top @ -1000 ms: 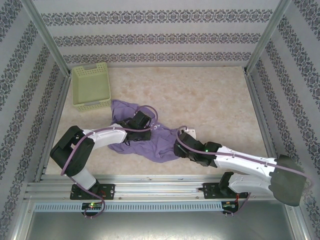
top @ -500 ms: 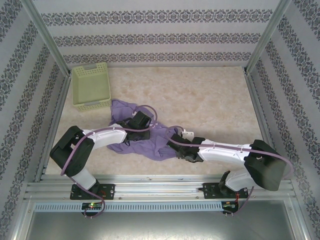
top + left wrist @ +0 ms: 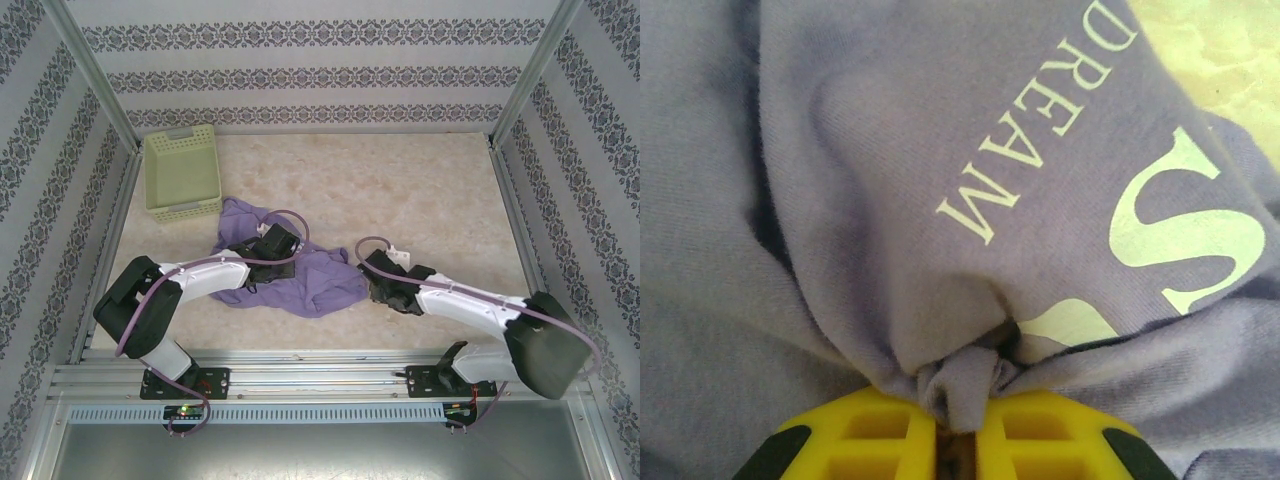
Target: Fold the inside-out t-shirt
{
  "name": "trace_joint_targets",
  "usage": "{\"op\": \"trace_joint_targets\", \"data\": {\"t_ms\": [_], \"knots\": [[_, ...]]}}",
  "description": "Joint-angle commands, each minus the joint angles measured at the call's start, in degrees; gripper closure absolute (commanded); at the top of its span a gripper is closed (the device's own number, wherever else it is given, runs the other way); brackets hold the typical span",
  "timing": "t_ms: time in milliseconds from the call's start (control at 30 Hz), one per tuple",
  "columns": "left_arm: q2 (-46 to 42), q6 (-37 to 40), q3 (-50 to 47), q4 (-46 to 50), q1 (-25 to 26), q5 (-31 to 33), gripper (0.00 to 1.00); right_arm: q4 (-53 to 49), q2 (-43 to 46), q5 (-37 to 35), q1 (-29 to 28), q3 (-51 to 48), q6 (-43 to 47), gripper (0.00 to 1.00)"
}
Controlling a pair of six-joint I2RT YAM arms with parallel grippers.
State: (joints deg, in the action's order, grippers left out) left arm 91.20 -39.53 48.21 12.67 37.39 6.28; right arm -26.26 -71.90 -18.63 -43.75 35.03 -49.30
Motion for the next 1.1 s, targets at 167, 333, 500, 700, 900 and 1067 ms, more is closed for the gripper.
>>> {"op": "trace_joint_targets", "data": {"t_ms": [167, 333, 500, 700, 900, 1067], "knots": [[-0.8, -1.01, -0.2, 1.5, -0.63, 0.75, 0.87, 6.29, 3.53, -0.7, -6.05, 0.78, 11.39, 0.61], [-0.49, -0.72, 0.05, 1.92, -0.65, 0.62, 0.87, 7.85, -1.1, -0.13, -8.03, 2.42, 12.8, 0.6], [-0.43, -0.76, 0.01, 1.92, -0.64, 0.66, 0.87, 5.2, -5.44, -4.54, -8.46, 5.14, 10.87, 0.65], [-0.36, -0.84, -0.13, 2.66, -0.63, 1.73, 0.87, 1.38, -5.55, -8.75, -8.38, 5.65, 7.69, 0.89], [-0.05, -1.23, -0.22, 3.2, -0.74, 2.81, 0.87, -0.64, -0.28, -10.36, -7.51, 0.89, 3.62, 1.0], [0.59, -1.33, -0.22, 3.15, -0.8, 2.77, 0.86, 2.84, 7.42, -4.62, -2.04, -6.05, 1.9, 1.0]]}}
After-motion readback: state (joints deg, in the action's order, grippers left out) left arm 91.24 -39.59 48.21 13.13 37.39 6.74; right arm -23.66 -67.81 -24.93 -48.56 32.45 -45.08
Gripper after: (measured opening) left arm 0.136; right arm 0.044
